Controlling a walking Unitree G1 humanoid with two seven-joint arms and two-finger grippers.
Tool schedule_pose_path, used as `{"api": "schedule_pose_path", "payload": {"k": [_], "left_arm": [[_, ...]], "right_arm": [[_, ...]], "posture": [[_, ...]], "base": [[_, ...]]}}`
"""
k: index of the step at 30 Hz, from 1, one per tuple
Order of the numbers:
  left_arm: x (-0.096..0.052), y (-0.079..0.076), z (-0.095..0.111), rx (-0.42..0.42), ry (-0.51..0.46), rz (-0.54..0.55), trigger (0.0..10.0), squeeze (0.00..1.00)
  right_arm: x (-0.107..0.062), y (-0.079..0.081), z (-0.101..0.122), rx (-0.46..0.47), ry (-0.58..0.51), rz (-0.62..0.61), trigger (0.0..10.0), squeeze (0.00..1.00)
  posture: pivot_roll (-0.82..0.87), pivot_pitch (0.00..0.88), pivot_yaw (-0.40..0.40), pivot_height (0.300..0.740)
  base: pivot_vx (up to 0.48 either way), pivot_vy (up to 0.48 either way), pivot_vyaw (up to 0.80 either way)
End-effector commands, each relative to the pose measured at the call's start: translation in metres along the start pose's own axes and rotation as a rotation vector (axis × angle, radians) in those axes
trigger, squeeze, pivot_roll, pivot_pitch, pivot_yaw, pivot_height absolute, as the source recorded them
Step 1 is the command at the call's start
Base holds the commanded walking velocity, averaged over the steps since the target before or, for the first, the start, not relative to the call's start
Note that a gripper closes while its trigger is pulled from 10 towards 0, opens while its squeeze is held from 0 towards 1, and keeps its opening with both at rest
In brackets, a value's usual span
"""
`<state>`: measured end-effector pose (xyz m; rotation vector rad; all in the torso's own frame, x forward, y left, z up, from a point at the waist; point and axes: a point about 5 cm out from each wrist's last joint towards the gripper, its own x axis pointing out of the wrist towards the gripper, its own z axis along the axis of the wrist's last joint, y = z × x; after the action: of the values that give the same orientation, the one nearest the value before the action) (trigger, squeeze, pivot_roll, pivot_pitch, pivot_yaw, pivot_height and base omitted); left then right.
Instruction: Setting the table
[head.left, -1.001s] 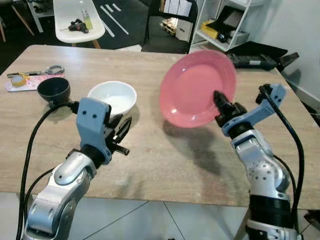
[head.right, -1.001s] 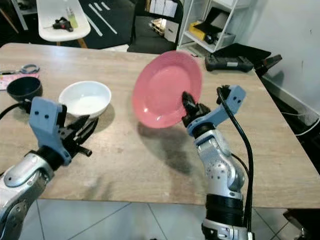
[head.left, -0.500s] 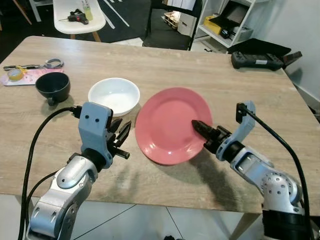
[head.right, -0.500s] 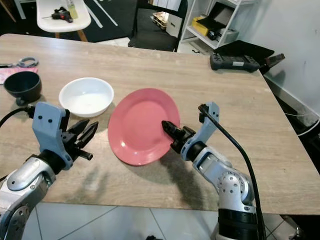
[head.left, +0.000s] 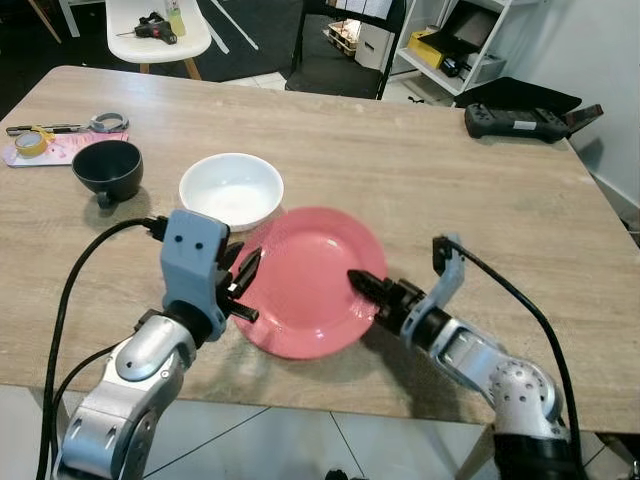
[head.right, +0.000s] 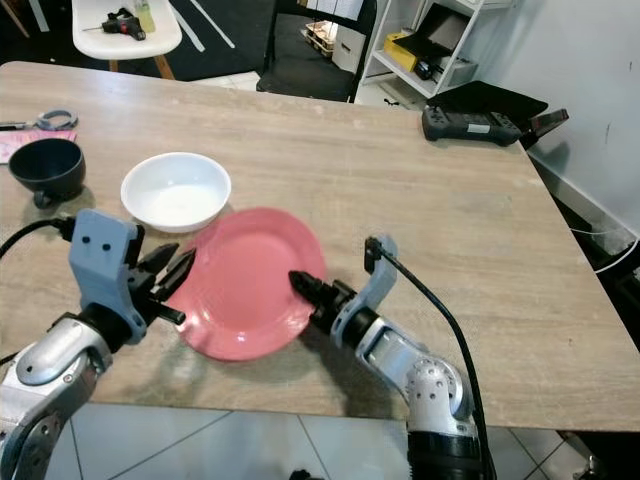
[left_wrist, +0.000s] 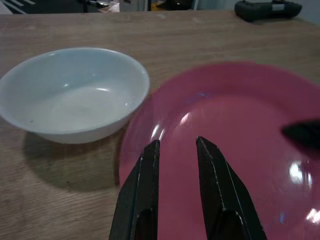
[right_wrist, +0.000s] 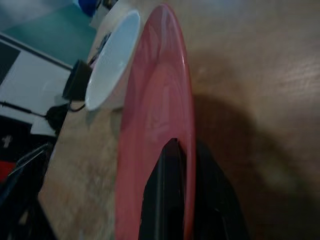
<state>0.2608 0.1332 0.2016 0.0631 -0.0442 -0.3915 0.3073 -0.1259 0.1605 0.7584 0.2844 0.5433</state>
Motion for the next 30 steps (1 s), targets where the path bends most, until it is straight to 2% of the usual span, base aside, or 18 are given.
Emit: {"api": "schedule_pose_path", "payload": {"k": [1, 2, 9, 12, 14, 15, 18, 20, 22, 24, 25, 28, 29, 30], "left_arm": [[-0.001, -0.003, -0.003, 0.006, 0.008, -0.005, 10.0, 0.0], [0.0, -0.003, -0.003, 0.007, 0.007, -0.006, 10.0, 0.0], [0.001, -0.003, -0.002, 0.017, 0.005, -0.008, 10.0, 0.0], [0.001, -0.003, -0.003, 0.022, 0.006, -0.01, 10.0, 0.0], [0.001, -0.003, -0.002, 0.041, 0.002, -0.014, 10.0, 0.0], [0.001, -0.003, -0.001, 0.049, 0.0, -0.014, 10.0, 0.0], [0.001, -0.001, -0.002, 0.051, 0.006, -0.013, 10.0, 0.0], [0.001, 0.003, -0.002, 0.065, 0.011, -0.006, 10.0, 0.0], [0.0, 0.008, -0.002, 0.06, 0.014, 0.008, 10.0, 0.0], [-0.001, 0.018, -0.002, 0.087, 0.021, 0.049, 10.0, 0.0], [-0.001, 0.018, -0.002, 0.087, 0.021, 0.049, 10.0, 0.0], [-0.001, 0.04, -0.005, 0.148, 0.044, 0.199, 10.0, 0.0], [-0.003, 0.054, -0.006, 0.143, 0.04, 0.337, 10.0, 0.0], [-0.004, 0.061, -0.007, 0.134, 0.038, 0.403, 10.0, 0.0]], "right_arm": [[-0.004, -0.012, -0.004, 0.006, 0.014, -0.065, 10.0, 0.0], [-0.004, -0.014, -0.005, -0.009, 0.025, -0.076, 10.0, 1.0], [-0.007, -0.02, 0.004, -0.075, -0.006, -0.137, 10.0, 1.0], [-0.011, -0.024, 0.025, -0.184, -0.095, -0.217, 10.0, 1.0], [-0.014, -0.02, 0.043, -0.283, -0.195, -0.231, 10.0, 1.0], [-0.017, -0.012, 0.059, -0.372, -0.287, -0.219, 10.0, 0.0], [-0.022, 0.003, 0.085, -0.494, -0.418, -0.223, 10.0, 0.0], [-0.022, 0.01, 0.09, -0.546, -0.405, -0.205, 10.0, 0.0], [-0.022, 0.017, 0.094, -0.647, -0.423, -0.203, 10.0, 0.0], [-0.021, 0.027, 0.097, -0.642, -0.477, -0.177, 10.0, 0.0], [-0.021, 0.027, 0.097, -0.642, -0.477, -0.177, 10.0, 0.0], [-0.016, 0.037, 0.095, -0.641, -0.544, -0.169, 10.0, 0.0], [-0.012, 0.037, 0.091, -0.641, -0.586, -0.188, 10.0, 0.0], [-0.01, 0.037, 0.09, -0.635, -0.601, -0.199, 10.0, 0.0]], "posture": [[0.08, 0.132, -0.017, 0.74], [0.08, 0.132, -0.016, 0.74], [0.08, 0.13, -0.011, 0.74], [0.08, 0.128, -0.009, 0.74], [0.08, 0.126, -0.007, 0.74], [0.08, 0.125, -0.005, 0.74], [0.08, 0.123, -0.002, 0.74], [0.09, 0.119, -0.001, 0.74], [0.09, 0.118, 0.002, 0.74], [0.09, 0.116, 0.006, 0.74], [0.09, 0.116, 0.006, 0.74], [0.09, 0.112, 0.006, 0.74], [0.1, 0.111, 0.008, 0.74], [0.1, 0.111, 0.008, 0.74]], "base": [[0.0, 0.0, 0.0], [0.0, 0.0, 0.0], [0.0, 0.0, 0.0], [0.0, 0.0, 0.0], [0.0, 0.0, 0.0], [0.0, 0.0, 0.0], [0.0, 0.0, 0.0], [0.0, 0.0, 0.0], [0.0, 0.0, 0.0], [0.0, 0.0, 0.0], [0.0, 0.0, 0.0], [0.0, 0.0, 0.0], [0.0, 0.0, 0.0], [0.0, 0.0, 0.0]]}}
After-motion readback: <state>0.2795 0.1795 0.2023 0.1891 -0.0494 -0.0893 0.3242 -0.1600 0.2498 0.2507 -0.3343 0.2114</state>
